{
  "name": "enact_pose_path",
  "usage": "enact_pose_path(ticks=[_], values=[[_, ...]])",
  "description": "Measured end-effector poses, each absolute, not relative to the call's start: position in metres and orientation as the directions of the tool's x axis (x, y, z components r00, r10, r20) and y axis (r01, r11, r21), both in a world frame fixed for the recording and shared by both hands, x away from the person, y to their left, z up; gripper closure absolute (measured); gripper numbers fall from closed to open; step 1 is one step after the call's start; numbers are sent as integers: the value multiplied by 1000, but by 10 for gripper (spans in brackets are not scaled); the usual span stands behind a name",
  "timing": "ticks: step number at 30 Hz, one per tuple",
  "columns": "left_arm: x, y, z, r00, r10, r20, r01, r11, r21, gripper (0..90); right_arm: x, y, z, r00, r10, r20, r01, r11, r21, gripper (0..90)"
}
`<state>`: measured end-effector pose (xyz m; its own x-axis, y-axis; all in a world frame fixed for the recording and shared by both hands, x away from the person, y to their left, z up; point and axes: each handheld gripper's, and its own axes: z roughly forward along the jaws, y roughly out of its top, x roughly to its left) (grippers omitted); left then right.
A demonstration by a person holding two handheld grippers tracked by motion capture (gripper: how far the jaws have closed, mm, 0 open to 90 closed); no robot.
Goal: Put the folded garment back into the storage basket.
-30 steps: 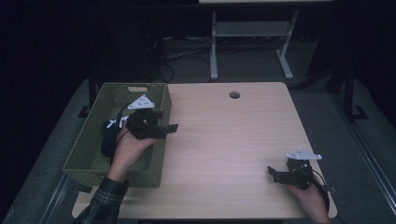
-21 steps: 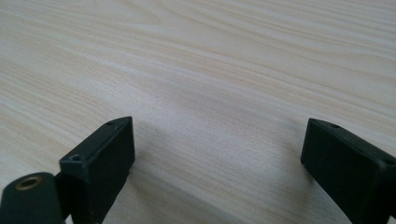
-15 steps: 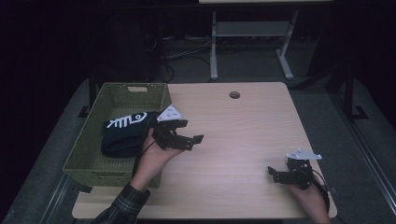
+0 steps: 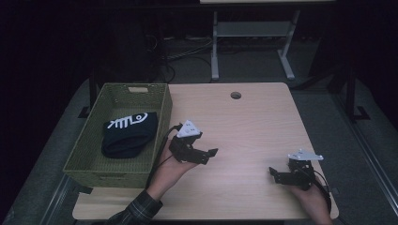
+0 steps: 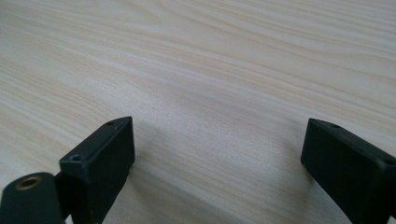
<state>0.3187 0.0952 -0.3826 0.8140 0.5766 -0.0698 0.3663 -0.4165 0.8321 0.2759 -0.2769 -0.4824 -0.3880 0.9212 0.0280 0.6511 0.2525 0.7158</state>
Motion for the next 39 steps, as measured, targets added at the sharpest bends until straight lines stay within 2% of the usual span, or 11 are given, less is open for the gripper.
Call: enact_pose_path(ticks=[17, 39], values=[[311, 88, -450, 813, 579, -51, 405, -501, 765, 155, 276, -277, -483, -387, 922, 26, 651, 253, 716, 94], [314, 84, -477, 814, 581, -18, 418, -563, 714, 129, 276, -277, -483, -387, 922, 26, 651, 253, 716, 94]])
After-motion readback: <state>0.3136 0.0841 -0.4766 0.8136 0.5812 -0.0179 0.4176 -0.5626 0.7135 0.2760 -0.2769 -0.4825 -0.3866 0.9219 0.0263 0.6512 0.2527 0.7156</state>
